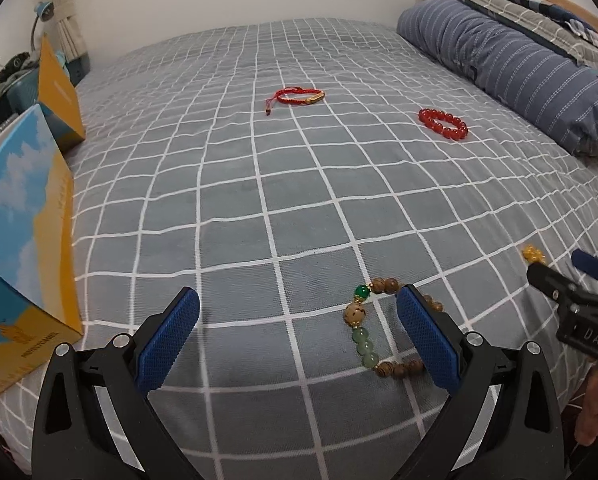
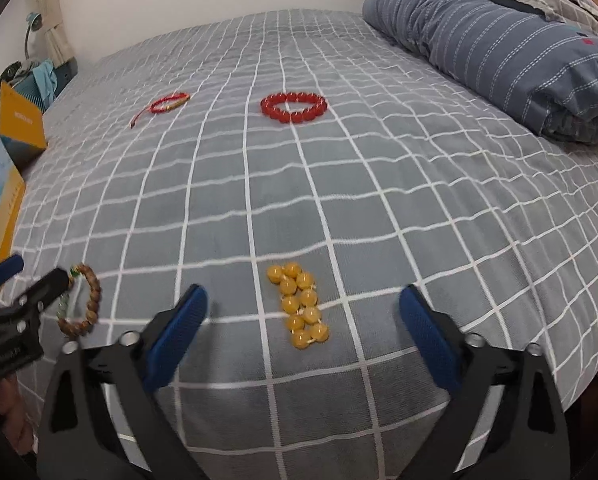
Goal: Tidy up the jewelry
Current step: 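Move both tools away from the box toward the bed, then grasp the wooden bead bracelet with the left tool while the right tool grasps the amber beads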
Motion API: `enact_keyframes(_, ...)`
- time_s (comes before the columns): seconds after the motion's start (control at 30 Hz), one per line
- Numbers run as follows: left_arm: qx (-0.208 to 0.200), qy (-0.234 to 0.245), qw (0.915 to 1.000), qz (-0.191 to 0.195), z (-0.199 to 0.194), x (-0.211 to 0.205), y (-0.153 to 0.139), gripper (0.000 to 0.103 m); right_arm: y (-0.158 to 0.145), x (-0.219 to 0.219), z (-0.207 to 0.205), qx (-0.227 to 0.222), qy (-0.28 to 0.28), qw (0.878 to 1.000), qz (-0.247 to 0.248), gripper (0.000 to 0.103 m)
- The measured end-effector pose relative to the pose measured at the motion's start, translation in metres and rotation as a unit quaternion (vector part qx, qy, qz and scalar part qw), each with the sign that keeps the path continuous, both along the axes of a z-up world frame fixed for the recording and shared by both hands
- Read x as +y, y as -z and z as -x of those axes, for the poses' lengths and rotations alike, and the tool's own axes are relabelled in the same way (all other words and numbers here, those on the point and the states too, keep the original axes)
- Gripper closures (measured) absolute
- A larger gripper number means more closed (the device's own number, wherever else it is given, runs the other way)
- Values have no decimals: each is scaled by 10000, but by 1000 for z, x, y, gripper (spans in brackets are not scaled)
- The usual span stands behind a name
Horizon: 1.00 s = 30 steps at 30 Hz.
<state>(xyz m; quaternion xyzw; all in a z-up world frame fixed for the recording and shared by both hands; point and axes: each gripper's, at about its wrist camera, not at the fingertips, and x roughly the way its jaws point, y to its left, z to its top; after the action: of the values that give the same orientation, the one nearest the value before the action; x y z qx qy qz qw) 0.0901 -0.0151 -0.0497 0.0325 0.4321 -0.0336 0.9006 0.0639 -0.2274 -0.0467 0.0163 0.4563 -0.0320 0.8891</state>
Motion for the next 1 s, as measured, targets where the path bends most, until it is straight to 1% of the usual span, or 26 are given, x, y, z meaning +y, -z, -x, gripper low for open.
enact_keyframes(0.07, 12, 4, 10000, -28, -1, -1, 5, 6, 5, -1, -1, 70, -24, 10000, 0, 25)
enact_keyframes(0.13, 55, -14, 10000, -14, -2, -1, 10, 6, 6, -2, 0, 39, -41, 10000, 9, 30)
enact_keyframes(0.2, 67, -27, 10000, 17, -3, 0, 12, 6, 6, -2, 0, 32, -25, 10000, 45, 44)
enact_keyframes(0.23, 97, -24, 9999, 27, -3, 0, 13, 6, 7, -3, 0, 38, -1, 10000, 72, 47)
enact_keyframes(0.3, 170, -21, 9998, 65, -4, 1, 15, 7, 8, -3, 0, 48, -4, 9999, 120, 57)
enact_keyframes(0.33, 188, -24, 9998, 79, -4, 2, 15, 10, 8, -3, 0, 50, 8, 9999, 153, 60)
enact_keyframes(0.37, 206, -19, 9998, 82, -4, 2, 16, 12, 8, -3, 0, 50, 26, 9998, 211, 66)
enact_keyframes(0.4, 218, -2, 9997, 66, -4, 2, 16, 17, 9, -3, 0, 49, 33, 9996, 261, 71)
enact_keyframes(0.43, 219, 14, 9997, 50, -3, 1, 16, 20, 9, -3, 0, 49, 37, 9995, 325, 74)
enact_keyframes(0.47, 223, 25, 9997, 24, -3, 0, 16, 22, 9, -2, 0, 51, 37, 9993, 377, 76)
enact_keyframes(0.53, 223, 17, 9997, -52, -2, -1, 14, 32, 10, -2, 0, 36, 33, 9991, 412, 80)
enact_keyframes(0.57, 224, 22, 9997, -84, -2, -1, 14, 35, 9, -2, 0, 26, 55, 9990, 449, 85)
enact_keyframes(0.6, 228, 41, 9997, -89, -2, -1, 13, 43, 9, -3, 0, 21, 68, 9989, 465, 89)
enact_keyframes(0.63, 239, 74, 9997, -82, -1, -1, 13, 52, 9, -3, 0, 17, 78, 9990, 448, 90)
enact_keyframes(0.67, 248, 97, 9996, -80, -1, -2, 12, 56, 9, -4, 0, 9, 92, 9991, 417, 92)
enact_keyframes(0.73, 261, 138, 9995, -96, 0, -3, 11, 75, 7, -7, 1, -10, 119, 9993, 349, 92)
enact_keyframes(0.77, 269, 129, 9995, -127, 1, -3, 10, 80, 7, -7, 1, -17, 124, 9994, 321, 93)
enact_keyframes(0.8, 280, 97, 9995, -141, 1, -3, 10, 90, 6, -8, 1, -34, 131, 9995, 297, 93)
enact_keyframes(0.83, 304, 53, 9995, -119, 1, -1, 9, 92, 5, -8, 1, -43, 129, 9995, 289, 93)
enact_keyframes(0.9, 358, 35, 9993, 44, 1, 4, 7, 92, 3, -8, 2, -69, 134, 9995, 274, 93)
enact_keyframes(1.0, 387, 34, 9992, 132, 1, 7, 6, 92, 1, -7, 3, -93, 141, 9994, 287, 93)
